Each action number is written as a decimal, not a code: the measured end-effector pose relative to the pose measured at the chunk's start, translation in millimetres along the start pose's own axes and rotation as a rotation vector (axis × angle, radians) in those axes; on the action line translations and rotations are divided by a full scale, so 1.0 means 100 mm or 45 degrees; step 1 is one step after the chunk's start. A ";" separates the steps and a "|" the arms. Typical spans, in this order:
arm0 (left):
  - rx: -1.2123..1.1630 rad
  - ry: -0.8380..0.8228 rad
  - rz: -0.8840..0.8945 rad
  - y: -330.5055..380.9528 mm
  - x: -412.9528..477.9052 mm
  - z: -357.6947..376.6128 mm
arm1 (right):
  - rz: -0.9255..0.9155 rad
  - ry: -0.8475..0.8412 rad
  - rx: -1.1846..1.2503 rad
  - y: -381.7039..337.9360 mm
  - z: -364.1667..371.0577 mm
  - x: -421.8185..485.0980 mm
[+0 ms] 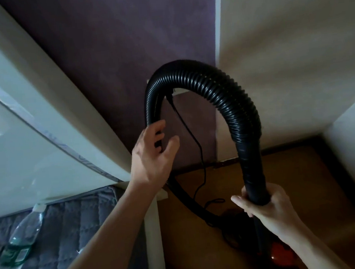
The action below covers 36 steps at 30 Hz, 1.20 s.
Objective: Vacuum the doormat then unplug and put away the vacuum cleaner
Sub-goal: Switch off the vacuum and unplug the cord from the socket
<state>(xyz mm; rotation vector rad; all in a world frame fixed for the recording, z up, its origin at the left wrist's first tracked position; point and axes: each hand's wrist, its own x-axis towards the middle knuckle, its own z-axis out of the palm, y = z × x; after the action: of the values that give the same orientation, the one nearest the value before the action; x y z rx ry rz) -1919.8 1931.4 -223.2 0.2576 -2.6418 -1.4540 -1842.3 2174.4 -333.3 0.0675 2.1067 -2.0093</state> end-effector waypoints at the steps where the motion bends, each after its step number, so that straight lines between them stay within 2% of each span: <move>1: 0.013 -0.050 -0.035 0.02 0.06 0.03 | -0.011 0.006 0.011 -0.04 0.04 0.04; 3: -0.033 -0.064 -0.175 0.10 0.19 0.10 | -0.032 0.012 0.041 -0.10 0.14 0.14; 7: -0.353 0.021 -0.512 0.20 0.45 0.25 | -0.078 0.022 0.094 -0.21 0.33 0.30; 15: -0.298 0.121 -0.453 0.08 0.73 0.49 | -0.114 0.152 0.051 -0.31 0.53 0.58; 24: -0.546 0.190 -0.487 0.03 1.01 0.65 | -0.205 0.332 -0.044 -0.33 0.68 0.74; 30: -0.832 0.146 -0.586 0.01 1.17 0.68 | -0.192 0.345 -0.004 -0.32 0.70 0.76; 36: -0.884 0.150 -0.603 -0.02 1.26 0.76 | -0.145 0.344 0.059 -0.29 0.68 0.78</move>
<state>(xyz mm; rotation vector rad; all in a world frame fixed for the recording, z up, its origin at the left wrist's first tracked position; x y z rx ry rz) -2056.7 1967.9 -263.1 0.8856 -1.8910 -2.2920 -1914.7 2095.7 -322.1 0.2451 2.2687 -2.2250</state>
